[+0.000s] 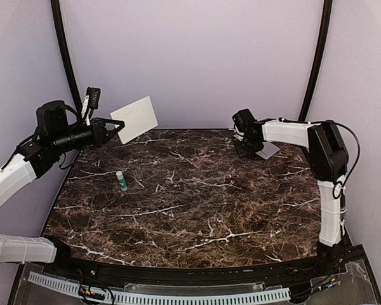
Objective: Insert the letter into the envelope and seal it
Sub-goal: Pick up the envelope from the center of the board, then place the envelope at the center of the board, then place the letter in the envelope.
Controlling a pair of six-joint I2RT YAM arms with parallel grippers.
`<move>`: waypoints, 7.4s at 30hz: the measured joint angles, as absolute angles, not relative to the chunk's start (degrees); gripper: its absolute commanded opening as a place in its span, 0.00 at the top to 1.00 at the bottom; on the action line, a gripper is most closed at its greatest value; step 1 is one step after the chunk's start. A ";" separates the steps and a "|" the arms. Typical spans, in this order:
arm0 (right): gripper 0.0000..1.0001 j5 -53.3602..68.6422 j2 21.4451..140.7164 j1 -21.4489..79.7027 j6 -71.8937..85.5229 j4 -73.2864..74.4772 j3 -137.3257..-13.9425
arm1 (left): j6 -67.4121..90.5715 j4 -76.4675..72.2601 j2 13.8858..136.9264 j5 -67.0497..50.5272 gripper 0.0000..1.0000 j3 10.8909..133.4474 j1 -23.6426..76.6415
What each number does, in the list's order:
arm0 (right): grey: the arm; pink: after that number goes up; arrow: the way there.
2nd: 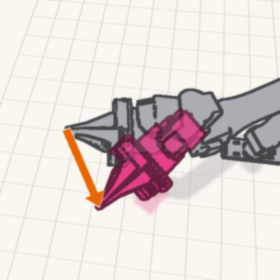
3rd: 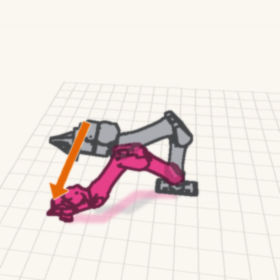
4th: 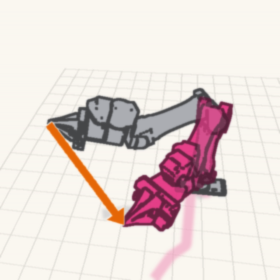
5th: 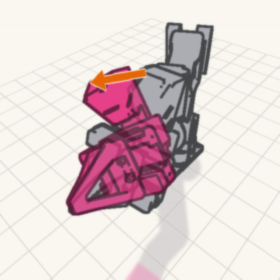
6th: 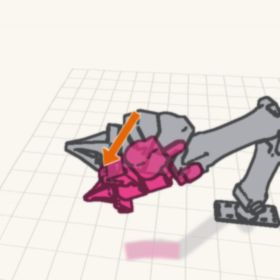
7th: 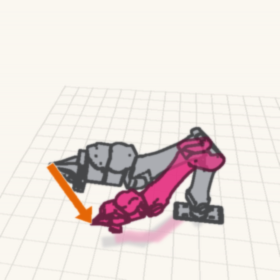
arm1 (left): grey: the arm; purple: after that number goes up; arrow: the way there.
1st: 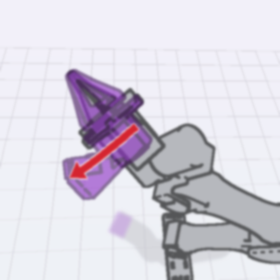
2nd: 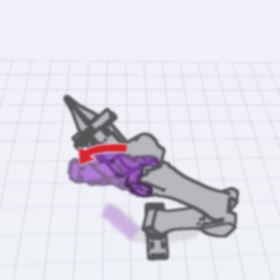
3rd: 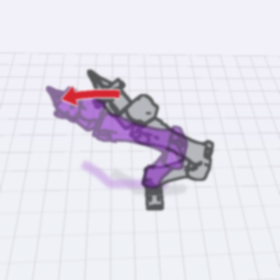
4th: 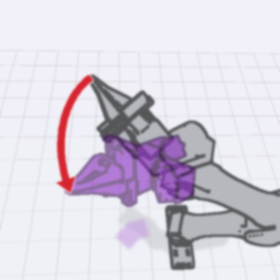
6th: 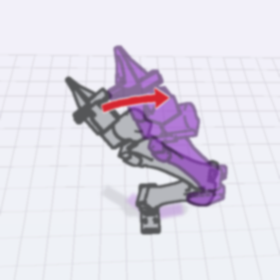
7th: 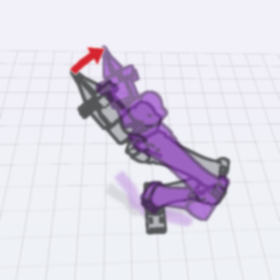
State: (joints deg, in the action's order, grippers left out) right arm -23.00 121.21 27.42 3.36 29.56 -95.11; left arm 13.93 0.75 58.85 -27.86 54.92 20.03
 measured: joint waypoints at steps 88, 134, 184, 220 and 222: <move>1.00 -7.16 95.02 40.51 24.56 62.61 -86.21 | 15.55 -1.21 61.23 -30.65 1.00 53.93 20.03; 0.15 9.26 81.82 49.84 35.42 5.34 -61.10 | 15.42 -4.29 65.76 -41.56 1.00 53.43 22.11; 0.71 40.71 73.28 53.12 16.71 20.10 -59.31 | 16.86 8.08 79.61 -53.39 1.00 58.94 52.38; 1.00 15.62 62.04 54.06 31.09 -28.47 -42.70 | 30.59 -26.24 66.59 -18.48 0.16 44.91 52.42; 1.00 14.70 63.16 54.06 31.92 -32.58 -42.74 | 32.08 -30.50 67.57 -19.51 0.16 44.42 52.45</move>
State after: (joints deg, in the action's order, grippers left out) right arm 14.70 63.16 54.06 31.92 -32.58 -42.74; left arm 32.08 -30.50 67.57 -19.51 44.42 52.45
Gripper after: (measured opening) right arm 0.003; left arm 0.845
